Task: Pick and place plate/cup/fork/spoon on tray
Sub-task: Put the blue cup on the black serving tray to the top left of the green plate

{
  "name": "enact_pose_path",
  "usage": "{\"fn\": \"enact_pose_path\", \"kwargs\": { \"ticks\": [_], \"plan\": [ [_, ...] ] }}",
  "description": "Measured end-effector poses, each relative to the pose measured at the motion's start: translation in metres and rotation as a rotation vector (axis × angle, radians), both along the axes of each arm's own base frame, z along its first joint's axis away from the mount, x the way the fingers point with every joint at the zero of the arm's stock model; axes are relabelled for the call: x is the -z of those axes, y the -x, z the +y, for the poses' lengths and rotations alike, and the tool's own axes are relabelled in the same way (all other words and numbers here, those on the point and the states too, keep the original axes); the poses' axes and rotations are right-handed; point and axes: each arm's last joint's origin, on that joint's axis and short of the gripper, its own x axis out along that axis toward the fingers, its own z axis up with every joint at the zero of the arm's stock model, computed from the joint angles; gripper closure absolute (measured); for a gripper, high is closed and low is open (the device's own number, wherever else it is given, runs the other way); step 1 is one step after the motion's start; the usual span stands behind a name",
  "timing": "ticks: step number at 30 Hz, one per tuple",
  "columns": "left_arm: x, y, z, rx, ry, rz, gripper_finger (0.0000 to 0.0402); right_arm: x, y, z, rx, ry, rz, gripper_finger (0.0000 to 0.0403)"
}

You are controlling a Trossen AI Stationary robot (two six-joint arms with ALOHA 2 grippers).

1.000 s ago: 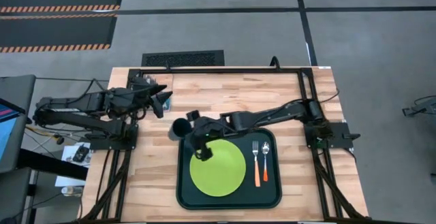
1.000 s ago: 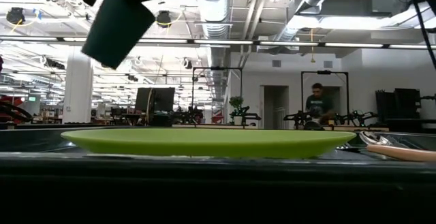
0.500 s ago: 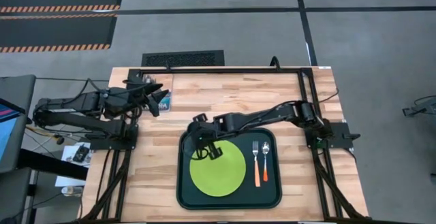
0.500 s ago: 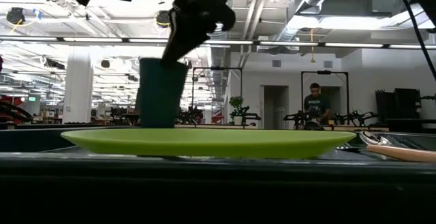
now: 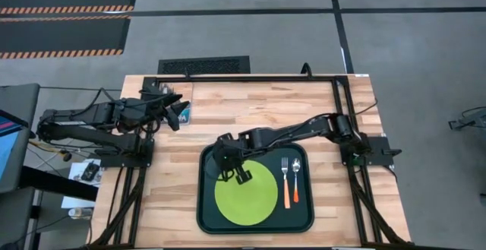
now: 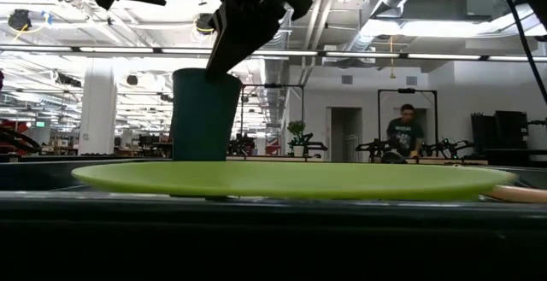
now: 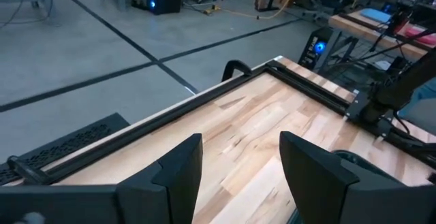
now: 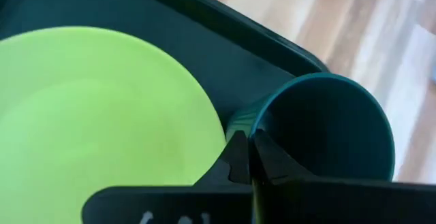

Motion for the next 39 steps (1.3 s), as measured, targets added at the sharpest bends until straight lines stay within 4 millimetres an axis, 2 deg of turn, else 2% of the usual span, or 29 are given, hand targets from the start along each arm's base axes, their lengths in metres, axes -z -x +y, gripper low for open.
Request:
{"fn": "enact_pose_path", "kwargs": {
  "ticks": [9, 21, 29, 39],
  "plan": [
    [0.000, 0.000, 0.000, -0.001, 0.000, -0.001, 0.0217, -0.002, -0.001, 0.015, -0.042, 0.001, -0.041, 0.0402],
    [0.000, 0.000, 0.000, -0.019, -0.007, 0.000, 0.0217, -0.004, -0.008, -0.023, 0.002, -0.030, -0.062, 0.0402],
    [0.000, 0.001, 0.001, -0.049, -0.019, -0.001, 0.0217, -0.004, -0.007, -0.021, -0.025, -0.054, -0.058, 0.0402],
    [0.000, 0.001, 0.001, -0.050, -0.019, 0.000, 0.0217, 0.012, -0.011, -0.021, -0.024, -0.048, -0.015, 0.0402]
  ]
}}
